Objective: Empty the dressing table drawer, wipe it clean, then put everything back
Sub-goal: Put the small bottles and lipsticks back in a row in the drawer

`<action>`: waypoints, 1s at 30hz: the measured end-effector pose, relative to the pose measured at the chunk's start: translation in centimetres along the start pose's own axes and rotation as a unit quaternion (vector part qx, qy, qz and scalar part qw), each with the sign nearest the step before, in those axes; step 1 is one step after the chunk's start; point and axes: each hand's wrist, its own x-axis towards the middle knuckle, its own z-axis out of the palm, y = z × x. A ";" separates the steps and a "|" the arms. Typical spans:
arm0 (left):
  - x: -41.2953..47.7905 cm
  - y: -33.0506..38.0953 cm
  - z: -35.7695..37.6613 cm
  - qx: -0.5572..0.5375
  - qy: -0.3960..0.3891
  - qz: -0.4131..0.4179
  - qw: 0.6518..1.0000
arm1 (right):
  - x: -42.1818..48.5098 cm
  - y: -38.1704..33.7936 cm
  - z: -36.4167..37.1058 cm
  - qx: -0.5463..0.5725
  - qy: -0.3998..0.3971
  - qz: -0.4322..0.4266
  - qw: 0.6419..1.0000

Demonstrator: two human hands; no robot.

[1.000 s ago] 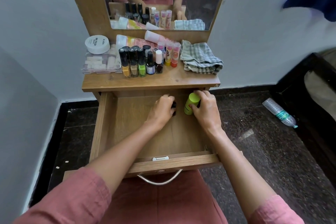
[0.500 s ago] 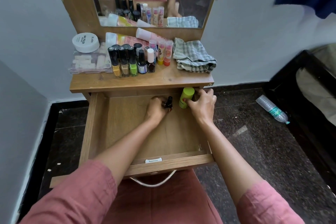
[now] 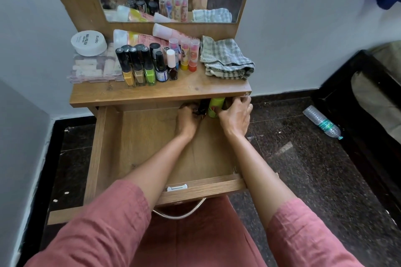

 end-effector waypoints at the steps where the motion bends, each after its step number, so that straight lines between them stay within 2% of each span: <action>1: 0.0 0.0 0.1 0.000 0.004 0.002 1.000 | 0.1 0.0 0.0 -0.003 -0.003 0.001 1.000; 13: 0.2 0.0 0.5 -0.037 0.053 0.000 0.998 | 0.1 -0.2 0.9 -0.084 0.013 -0.025 0.996; 30: 0.3 -0.6 1.1 -0.051 0.077 -0.017 0.996 | -0.2 0.2 1.0 -0.094 0.017 -0.013 0.995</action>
